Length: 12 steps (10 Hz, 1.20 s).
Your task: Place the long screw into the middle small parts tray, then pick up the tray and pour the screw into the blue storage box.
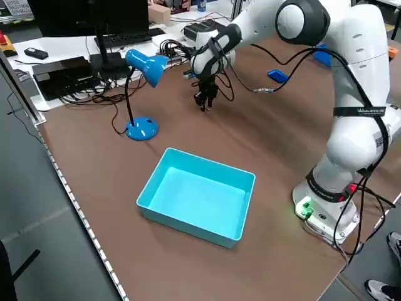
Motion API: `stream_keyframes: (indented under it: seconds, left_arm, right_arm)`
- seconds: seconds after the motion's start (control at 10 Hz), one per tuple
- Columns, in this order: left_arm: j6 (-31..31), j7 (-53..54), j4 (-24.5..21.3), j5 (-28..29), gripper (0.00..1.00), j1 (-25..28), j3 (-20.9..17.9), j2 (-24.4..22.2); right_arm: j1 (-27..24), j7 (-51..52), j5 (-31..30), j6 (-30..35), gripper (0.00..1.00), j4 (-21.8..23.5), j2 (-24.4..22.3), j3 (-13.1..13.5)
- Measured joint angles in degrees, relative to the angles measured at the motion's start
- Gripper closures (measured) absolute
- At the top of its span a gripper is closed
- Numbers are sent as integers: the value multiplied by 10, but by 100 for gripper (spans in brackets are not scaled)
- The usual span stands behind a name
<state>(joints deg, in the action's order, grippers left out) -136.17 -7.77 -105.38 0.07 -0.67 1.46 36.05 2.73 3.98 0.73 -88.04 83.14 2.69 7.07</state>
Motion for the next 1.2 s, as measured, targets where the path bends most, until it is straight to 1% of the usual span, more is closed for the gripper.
stream_keyframes:
  seconds: [0.1, 0.2, 0.3, 0.4, 0.5, 0.8, 1.0, 1.1, 1.2]
  left_arm:
    - [0, 0, 0, 0, 58, 0, 0, 0]
    - [0, 0, 2, 0, 68, 0, 1, 0]
    - [0, 0, 2, 0, 74, 0, 0, 0]
    - [0, 0, 3, 0, 89, 0, 0, 0]
    - [0, 0, 3, 0, 92, 0, 0, 0]
    - [0, 0, 6, 0, 93, 0, 0, -11]
    - [9, -1, 9, 0, 93, -2, 3, -46]
    - [15, -1, 10, 0, 93, -5, 10, -65]
    - [18, -1, 10, 0, 93, -7, 27, -80]
  right_arm:
    - [0, 0, 0, 0, 0, 0, 0, 0]
    - [1, 0, 0, 0, 0, -1, 0, 0]
    - [1, 0, 0, 0, 0, -1, 0, 0]
    - [1, 0, 0, 0, 0, -1, 0, -1]
    - [1, 0, 0, 0, 0, -1, 0, -1]
    - [1, 0, 0, 0, 0, -1, 0, -1]
    - [0, 0, 0, 0, 0, -1, 0, 0]
    - [0, 0, 1, 1, 0, -1, 0, 0]
    - [1, 0, 1, 5, 0, -1, 0, -1]
